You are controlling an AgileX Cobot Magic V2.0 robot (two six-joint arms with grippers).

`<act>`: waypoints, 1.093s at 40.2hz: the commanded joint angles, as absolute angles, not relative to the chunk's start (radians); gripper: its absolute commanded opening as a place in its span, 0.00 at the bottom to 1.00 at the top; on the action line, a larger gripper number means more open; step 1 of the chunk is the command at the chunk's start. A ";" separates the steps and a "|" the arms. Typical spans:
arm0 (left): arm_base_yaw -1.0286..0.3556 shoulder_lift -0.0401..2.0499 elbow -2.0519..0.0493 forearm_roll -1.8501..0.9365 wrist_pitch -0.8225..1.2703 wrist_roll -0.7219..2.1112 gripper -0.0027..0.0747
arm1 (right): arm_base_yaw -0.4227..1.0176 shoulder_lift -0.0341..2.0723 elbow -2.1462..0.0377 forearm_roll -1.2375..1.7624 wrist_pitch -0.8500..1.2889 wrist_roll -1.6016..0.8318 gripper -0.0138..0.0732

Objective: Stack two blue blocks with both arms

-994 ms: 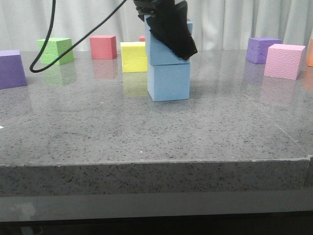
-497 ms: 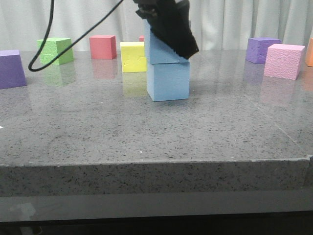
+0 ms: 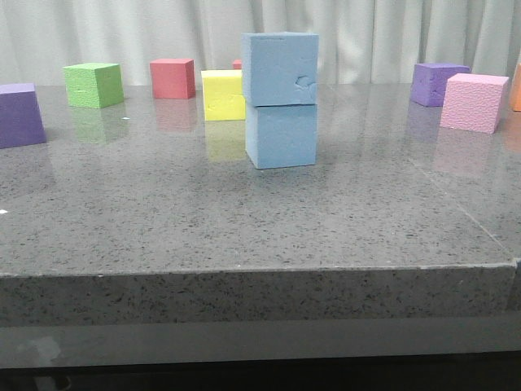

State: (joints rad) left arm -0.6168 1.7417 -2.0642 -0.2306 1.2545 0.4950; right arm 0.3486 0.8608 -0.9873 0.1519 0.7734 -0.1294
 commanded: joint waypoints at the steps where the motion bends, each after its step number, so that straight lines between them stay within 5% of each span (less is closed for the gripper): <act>1: -0.618 1.663 -2.088 -0.180 1.274 0.302 0.81 | 0.343 0.855 -1.013 0.162 0.709 -0.136 0.84; 14: -0.618 1.491 -1.939 -0.093 1.251 0.121 0.81 | 0.343 0.855 -1.013 0.162 0.711 -0.136 0.84; 44: -0.618 0.630 -0.862 -0.061 0.713 0.044 0.81 | 0.344 0.800 -0.991 0.165 0.805 -0.135 0.84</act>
